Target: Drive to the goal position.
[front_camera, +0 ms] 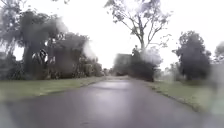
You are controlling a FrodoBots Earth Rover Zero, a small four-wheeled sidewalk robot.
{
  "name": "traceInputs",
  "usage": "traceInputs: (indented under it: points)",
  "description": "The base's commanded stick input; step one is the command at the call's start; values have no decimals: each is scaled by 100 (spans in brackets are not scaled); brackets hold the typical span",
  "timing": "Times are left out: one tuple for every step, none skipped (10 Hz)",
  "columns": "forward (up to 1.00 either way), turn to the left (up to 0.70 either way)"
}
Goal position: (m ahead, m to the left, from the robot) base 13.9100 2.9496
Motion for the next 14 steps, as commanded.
traceInputs:
  points:
    - [85,0]
    - [85,0]
    - [85,0]
    - [85,0]
    - [85,0]
    - [85,0]
    - [85,0]
    - [85,0]
    - [85,-7]
    - [85,-27]
    - [85,-34]
    - [85,0]
    - [85,0]
    - [85,0]
